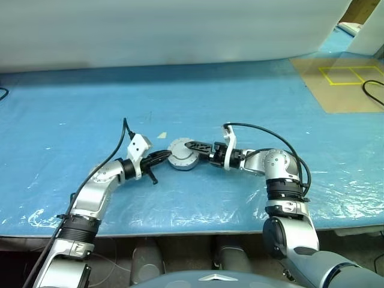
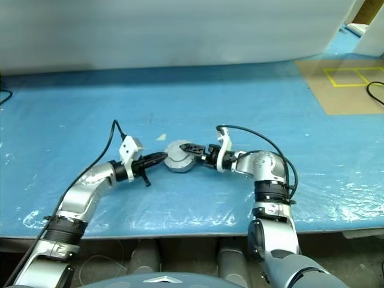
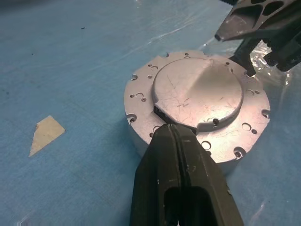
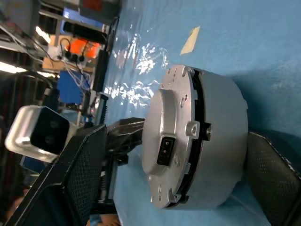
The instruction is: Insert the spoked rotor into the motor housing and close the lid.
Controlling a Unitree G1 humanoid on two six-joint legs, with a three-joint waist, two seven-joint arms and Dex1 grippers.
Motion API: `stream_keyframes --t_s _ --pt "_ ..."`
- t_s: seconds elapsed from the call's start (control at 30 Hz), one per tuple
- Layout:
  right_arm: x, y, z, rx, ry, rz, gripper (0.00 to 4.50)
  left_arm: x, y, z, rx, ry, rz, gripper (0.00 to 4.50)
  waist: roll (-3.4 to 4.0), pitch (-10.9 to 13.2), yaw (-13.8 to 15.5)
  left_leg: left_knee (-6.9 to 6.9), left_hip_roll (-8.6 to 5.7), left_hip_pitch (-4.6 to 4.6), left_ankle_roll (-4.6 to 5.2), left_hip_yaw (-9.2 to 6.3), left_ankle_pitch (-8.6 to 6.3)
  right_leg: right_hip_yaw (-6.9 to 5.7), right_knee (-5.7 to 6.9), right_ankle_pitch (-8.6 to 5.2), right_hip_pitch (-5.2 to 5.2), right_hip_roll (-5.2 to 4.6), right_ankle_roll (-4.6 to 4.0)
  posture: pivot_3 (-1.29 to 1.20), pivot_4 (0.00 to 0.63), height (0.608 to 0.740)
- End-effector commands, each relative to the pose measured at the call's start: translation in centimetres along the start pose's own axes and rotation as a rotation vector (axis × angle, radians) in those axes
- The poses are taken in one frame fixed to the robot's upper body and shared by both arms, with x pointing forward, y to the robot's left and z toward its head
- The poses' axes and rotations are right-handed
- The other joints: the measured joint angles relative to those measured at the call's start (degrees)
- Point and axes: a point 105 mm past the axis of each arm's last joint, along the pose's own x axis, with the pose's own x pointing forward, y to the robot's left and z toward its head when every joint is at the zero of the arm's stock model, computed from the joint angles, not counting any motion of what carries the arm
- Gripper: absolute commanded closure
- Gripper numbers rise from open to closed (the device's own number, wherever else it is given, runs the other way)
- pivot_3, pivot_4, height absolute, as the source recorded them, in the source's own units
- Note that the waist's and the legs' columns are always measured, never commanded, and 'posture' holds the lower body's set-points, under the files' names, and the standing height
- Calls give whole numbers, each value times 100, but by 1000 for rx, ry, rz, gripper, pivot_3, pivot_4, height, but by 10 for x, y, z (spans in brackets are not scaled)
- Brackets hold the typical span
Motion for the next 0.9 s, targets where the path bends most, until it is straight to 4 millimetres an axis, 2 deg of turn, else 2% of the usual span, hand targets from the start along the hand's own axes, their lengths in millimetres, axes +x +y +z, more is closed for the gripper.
stream_keyframes --t_s 0.03,0.3,0.47,0.67,0.9 --pt "-2 18 9 18 -38 92 29 -2 2 -6 4 32 -3 4500 1 1 18 -2 0 0 0 1 0 0 0 0 -1 0 0 0 150 740" --pt "-2 17 9 21 -37 80 29 -6 9 -5 12 38 14 4500 1 1 26 -5 0 0 -1 2 0 -1 -1 0 -3 0 0 0 150 740" --pt "-2 6 1 -5 -1 7 1456 -8 10 -5 14 36 20 4500 1 1 26 -6 0 -1 -1 2 0 -2 -1 0 -3 0 1 0 150 740" --pt "-4 -7 -3 -35 19 -64 3427 -7 12 -3 17 29 24 4500 1 1 26 -8 -1 1 -2 2 0 -1 -1 0 -2 0 1 0 150 740" --pt "-5 -16 -3 -49 17 -107 3430 -7 14 1 17 -1 42 4500 1 1 23 -8 -1 3 -1 3 0 1 0 0 -2 0 1 0 150 740"
